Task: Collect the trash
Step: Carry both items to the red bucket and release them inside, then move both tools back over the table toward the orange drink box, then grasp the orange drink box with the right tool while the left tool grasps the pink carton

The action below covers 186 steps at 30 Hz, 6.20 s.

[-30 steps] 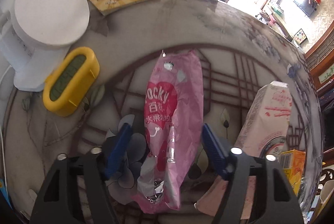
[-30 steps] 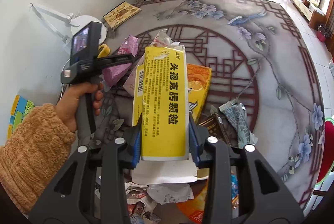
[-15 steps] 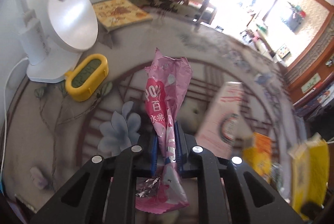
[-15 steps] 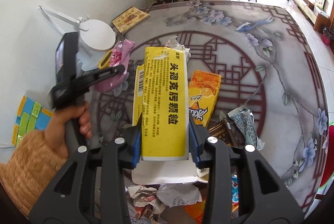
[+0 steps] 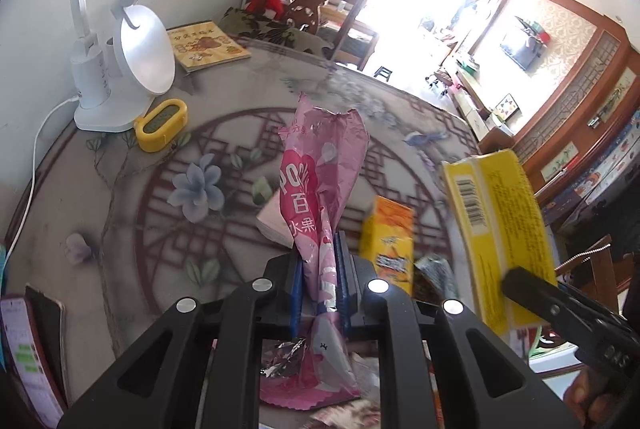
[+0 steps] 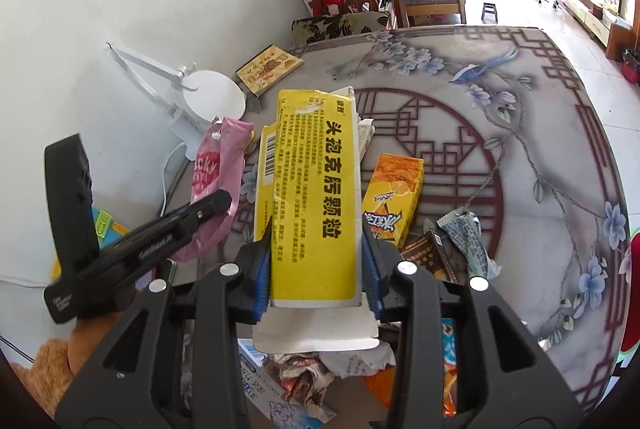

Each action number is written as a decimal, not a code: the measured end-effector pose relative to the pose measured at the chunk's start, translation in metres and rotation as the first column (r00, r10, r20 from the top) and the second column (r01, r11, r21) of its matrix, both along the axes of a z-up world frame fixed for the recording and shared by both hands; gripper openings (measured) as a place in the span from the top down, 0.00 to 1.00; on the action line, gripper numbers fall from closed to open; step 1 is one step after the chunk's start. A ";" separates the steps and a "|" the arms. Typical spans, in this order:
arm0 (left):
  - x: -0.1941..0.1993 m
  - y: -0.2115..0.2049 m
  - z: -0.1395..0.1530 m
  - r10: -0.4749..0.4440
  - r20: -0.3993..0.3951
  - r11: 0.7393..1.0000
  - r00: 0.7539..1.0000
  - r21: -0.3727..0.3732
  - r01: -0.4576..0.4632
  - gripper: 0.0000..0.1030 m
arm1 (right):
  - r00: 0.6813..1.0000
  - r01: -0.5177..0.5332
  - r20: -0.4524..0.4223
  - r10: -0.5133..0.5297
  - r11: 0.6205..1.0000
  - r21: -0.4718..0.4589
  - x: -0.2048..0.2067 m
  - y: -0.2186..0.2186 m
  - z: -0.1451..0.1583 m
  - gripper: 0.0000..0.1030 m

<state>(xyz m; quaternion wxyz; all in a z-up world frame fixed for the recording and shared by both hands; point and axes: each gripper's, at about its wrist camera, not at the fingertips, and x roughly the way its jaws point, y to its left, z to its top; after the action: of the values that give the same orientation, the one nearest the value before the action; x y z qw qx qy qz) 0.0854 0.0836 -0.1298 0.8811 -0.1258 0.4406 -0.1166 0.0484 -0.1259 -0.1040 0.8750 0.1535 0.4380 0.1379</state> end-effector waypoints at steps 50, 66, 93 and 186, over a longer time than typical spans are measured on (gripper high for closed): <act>-0.089 -0.394 0.007 -0.585 -0.034 0.810 0.811 0.027 0.585 0.89 | 0.698 0.690 -0.124 -0.706 0.708 -0.152 -0.169 -0.421 -0.076 0.60; -0.109 -0.539 -0.037 -0.800 -0.082 0.589 0.594 0.081 0.804 0.88 | 0.548 0.821 -0.058 -0.835 0.550 -0.154 -0.235 -0.461 -0.057 0.33; -0.085 -0.321 0.026 -0.512 0.038 0.858 0.858 0.072 0.508 0.34 | 0.776 0.627 0.034 -0.629 0.766 -0.143 -0.152 -0.339 -0.021 0.33; 0.057 -0.018 -0.035 -0.096 -0.041 0.992 0.994 0.074 0.099 0.58 | 0.989 0.120 -0.082 -0.126 0.989 -0.081 0.001 -0.010 -0.013 0.40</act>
<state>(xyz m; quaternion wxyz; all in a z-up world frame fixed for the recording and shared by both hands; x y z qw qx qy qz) 0.1429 0.0659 -0.1646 0.8700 -0.0726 0.4670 -0.1404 0.0496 -0.1356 -0.1172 0.8671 0.1526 0.4704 0.0600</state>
